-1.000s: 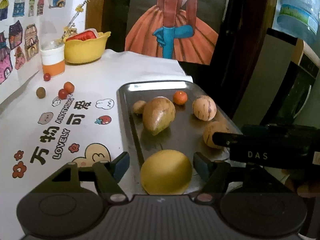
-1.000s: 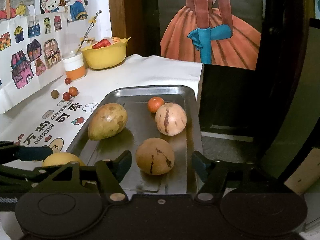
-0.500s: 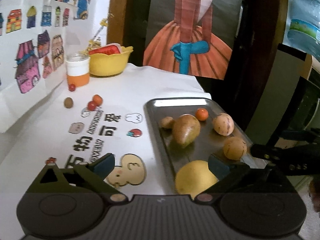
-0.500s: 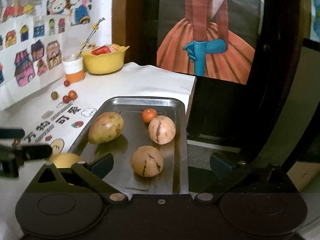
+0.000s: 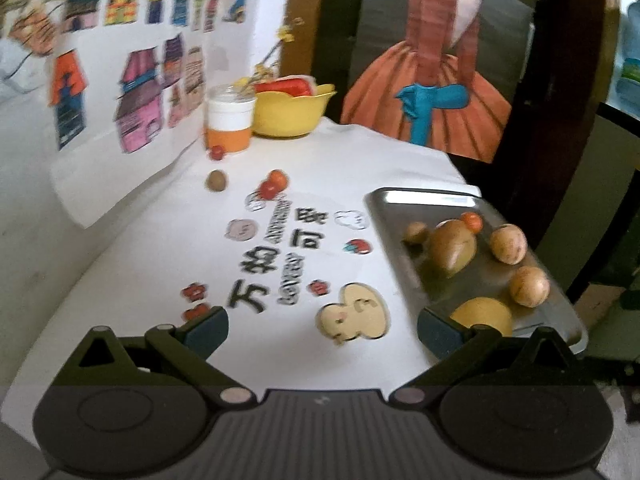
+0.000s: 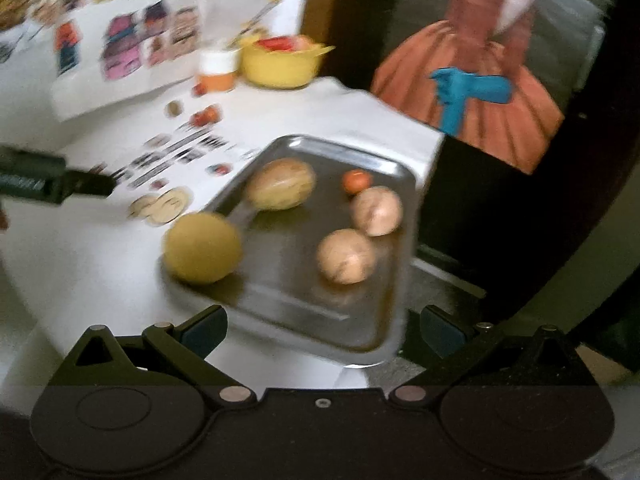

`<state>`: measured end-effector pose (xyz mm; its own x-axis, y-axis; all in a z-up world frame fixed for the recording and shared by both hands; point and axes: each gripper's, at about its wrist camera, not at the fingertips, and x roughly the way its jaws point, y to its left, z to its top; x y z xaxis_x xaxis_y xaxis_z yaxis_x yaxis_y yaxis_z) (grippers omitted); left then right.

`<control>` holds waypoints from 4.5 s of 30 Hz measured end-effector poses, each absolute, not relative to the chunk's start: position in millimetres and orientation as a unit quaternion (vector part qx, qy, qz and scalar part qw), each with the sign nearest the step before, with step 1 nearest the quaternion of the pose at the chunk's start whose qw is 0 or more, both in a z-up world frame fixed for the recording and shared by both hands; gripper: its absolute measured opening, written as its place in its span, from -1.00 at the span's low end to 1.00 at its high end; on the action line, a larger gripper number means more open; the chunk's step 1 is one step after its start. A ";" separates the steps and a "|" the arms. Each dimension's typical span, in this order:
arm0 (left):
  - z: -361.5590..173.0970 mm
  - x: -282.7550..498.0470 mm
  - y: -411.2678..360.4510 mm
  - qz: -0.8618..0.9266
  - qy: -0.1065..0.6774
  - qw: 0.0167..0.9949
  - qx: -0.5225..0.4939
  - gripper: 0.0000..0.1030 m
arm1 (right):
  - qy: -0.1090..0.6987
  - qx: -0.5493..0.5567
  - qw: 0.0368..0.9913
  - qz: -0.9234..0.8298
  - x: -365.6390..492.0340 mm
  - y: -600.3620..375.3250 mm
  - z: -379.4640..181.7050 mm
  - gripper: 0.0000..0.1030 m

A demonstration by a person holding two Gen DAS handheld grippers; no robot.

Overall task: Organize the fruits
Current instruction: 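Move both open tools from the tray toward the small fruits on the table, then close right tool on the small orange fruit while left tool reaches for the red cherry tomato, then grasp the red cherry tomato with left tool while right tool lifts the orange fruit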

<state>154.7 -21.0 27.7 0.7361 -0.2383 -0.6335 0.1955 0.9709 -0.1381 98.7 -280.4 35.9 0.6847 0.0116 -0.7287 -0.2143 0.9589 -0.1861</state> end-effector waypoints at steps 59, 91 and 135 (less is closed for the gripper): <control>20.4 319.0 5.7 -0.118 0.321 0.939 -0.029 0.99 | 0.482 0.035 0.838 0.253 439.3 -153.3 52.5 0.84; -18.2 376.3 -15.3 -0.146 0.343 0.928 -0.020 -0.04 | 0.529 0.096 0.814 0.219 491.8 -138.3 -17.1 -0.06; -18.9 374.9 -24.2 -0.138 0.383 0.912 -0.051 -0.55 | 0.520 0.134 0.819 0.203 482.4 -175.6 -9.7 -0.41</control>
